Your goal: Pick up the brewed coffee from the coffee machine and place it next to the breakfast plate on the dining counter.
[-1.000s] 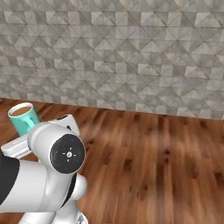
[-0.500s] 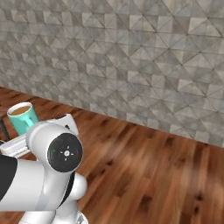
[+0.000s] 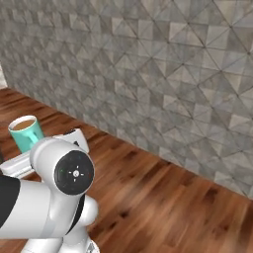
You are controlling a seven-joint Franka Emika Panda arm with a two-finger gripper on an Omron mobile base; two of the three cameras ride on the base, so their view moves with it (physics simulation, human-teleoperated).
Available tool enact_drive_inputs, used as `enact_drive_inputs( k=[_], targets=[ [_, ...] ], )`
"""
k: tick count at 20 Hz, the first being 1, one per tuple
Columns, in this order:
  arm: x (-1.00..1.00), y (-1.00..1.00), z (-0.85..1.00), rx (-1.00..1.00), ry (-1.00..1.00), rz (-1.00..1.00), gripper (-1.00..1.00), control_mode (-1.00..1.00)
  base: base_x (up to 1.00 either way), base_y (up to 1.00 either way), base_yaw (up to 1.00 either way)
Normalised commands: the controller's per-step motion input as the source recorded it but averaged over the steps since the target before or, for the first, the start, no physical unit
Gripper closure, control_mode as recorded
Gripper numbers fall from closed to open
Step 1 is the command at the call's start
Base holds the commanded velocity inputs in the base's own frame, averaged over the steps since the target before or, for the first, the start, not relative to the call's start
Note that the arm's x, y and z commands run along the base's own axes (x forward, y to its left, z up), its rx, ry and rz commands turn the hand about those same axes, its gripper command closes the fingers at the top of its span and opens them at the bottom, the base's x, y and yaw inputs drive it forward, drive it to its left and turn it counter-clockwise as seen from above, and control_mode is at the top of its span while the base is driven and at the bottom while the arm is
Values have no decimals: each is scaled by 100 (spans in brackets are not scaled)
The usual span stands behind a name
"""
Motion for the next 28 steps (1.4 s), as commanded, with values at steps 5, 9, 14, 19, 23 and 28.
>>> enact_drive_inputs(
  k=[5,9,14,19,23,28],
  targets=[
    [0,0,0,0,0,0,100,100,100,-25,42],
    [0,0,0,0,0,0,100,100,100,-25,42],
    [0,0,0,0,0,0,100,100,100,-6,43],
    [0,0,0,0,0,0,100,100,100,-5,45],
    [0,0,0,0,0,0,100,100,100,0,45],
    [0,0,0,0,0,0,100,100,100,0,44]
  ],
)
